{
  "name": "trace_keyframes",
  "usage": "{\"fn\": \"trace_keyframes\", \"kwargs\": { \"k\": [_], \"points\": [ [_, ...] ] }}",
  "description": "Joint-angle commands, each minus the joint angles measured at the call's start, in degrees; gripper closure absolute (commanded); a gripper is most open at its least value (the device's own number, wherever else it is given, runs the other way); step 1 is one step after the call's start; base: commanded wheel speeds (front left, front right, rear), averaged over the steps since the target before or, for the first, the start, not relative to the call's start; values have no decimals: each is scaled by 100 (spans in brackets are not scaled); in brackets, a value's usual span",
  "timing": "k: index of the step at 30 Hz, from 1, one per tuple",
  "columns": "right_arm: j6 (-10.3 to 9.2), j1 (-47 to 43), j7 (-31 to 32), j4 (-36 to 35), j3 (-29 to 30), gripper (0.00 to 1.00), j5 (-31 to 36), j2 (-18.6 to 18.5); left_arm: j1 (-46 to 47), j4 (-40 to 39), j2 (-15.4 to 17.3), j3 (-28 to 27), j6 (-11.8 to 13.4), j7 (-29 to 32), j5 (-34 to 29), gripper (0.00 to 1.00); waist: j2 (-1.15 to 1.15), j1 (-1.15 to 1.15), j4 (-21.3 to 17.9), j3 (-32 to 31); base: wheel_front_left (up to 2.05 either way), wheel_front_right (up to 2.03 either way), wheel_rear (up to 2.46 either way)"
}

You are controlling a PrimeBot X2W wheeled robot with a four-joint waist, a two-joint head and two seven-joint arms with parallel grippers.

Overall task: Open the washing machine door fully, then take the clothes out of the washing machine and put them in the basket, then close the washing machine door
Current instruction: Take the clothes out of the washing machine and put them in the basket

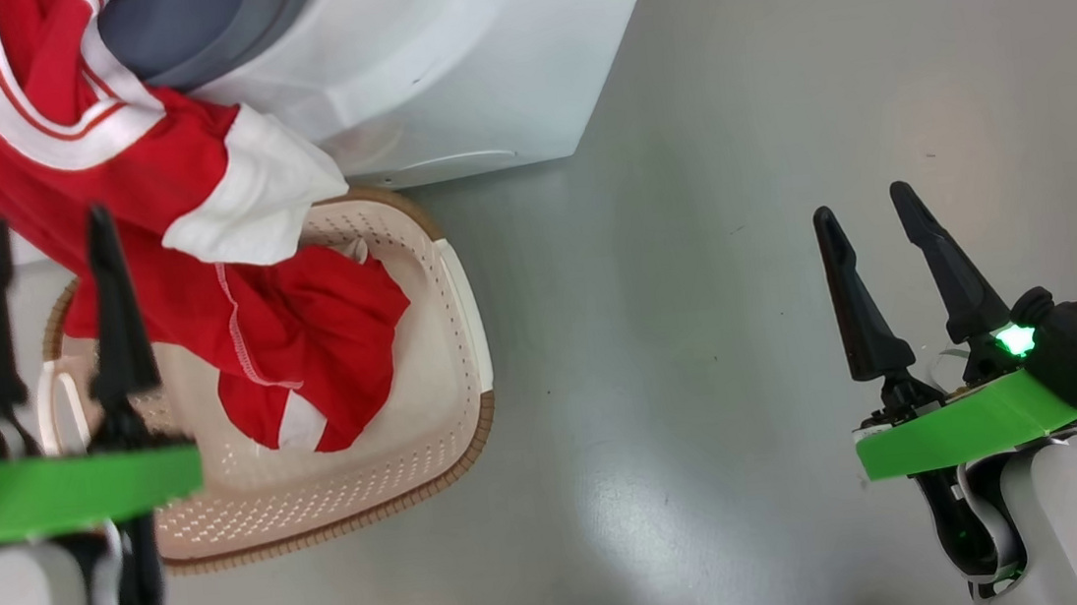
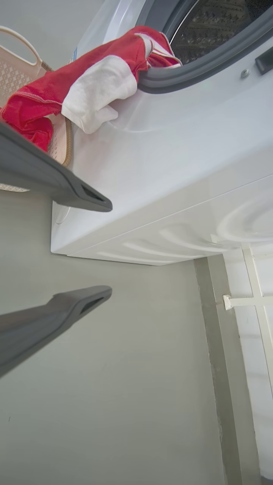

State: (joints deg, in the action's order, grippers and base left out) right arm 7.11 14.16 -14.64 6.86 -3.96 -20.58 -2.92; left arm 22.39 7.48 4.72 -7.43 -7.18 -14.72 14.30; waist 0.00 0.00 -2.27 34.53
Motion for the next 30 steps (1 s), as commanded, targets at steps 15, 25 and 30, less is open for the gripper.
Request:
{"fn": "trace_keyframes", "kwargs": {
  "k": [15, 25, 30],
  "points": [
    [37, 17, -36, -84, -331, 0, -51, 4, 2276, 1488, 837, 457, -31, -28, -699, 0, 0, 0, -213, 159, 0, 0, 0],
    [37, 46, -36, -85, -468, 0, -138, 4, 3293, 2995, 1188, 697, 165, -28, -1448, 0, 0, 0, -475, 230, 0, 0, 0],
    [37, 56, -36, -94, -536, 0, -174, 4, 3654, 3564, 1435, 765, 434, -28, -1624, 0, 0, 0, -596, 252, 0, 0, 0]
  ]
}}
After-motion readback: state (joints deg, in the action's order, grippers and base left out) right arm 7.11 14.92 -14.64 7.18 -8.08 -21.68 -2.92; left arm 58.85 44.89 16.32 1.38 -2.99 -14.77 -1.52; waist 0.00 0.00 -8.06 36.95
